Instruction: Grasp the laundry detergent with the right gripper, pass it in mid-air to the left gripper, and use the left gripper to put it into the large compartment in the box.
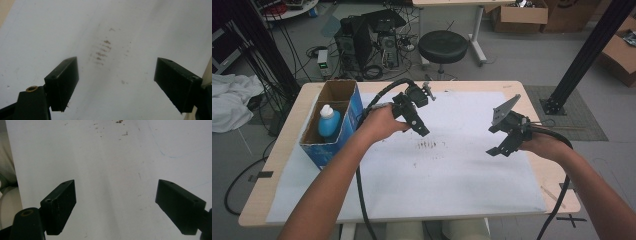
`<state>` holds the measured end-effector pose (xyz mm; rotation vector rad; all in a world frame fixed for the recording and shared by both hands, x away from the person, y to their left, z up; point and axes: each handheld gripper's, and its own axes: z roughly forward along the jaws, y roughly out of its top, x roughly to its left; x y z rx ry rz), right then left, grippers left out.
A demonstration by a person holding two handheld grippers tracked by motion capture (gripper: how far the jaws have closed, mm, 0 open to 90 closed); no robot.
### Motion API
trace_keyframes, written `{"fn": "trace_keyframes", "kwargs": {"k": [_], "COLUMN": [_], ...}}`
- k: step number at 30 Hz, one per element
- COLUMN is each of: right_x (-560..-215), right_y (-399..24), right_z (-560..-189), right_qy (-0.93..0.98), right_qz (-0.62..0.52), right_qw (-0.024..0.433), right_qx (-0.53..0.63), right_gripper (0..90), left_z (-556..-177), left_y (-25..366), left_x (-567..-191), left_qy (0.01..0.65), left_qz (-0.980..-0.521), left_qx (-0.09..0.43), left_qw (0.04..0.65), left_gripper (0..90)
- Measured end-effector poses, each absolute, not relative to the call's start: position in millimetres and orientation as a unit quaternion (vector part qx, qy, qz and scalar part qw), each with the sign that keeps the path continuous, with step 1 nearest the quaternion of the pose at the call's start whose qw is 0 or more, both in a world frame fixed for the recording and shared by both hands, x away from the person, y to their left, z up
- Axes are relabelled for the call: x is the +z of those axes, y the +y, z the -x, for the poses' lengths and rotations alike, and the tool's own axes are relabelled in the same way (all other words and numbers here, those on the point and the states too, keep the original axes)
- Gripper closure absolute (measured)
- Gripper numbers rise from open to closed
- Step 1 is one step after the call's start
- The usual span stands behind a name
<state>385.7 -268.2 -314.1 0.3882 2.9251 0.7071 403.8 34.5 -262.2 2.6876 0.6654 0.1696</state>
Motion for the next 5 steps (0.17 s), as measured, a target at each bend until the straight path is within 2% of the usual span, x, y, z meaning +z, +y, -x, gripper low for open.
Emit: {"fn": "trace_keyframes", "kwargs": {"k": [5], "right_x": [-313.1], "right_y": [-268.6], "right_z": [-384.6], "right_qy": [0.962], "right_qz": [-0.129], "right_qw": [0.055], "right_qx": [0.233], "right_gripper": [16.8], "left_z": [-402.3], "left_y": [35.8], "left_x": [-261.8], "left_qy": [0.234], "left_qz": [-0.952], "left_qx": [0.061], "left_qw": [0.186], "left_gripper": [20.6]}}
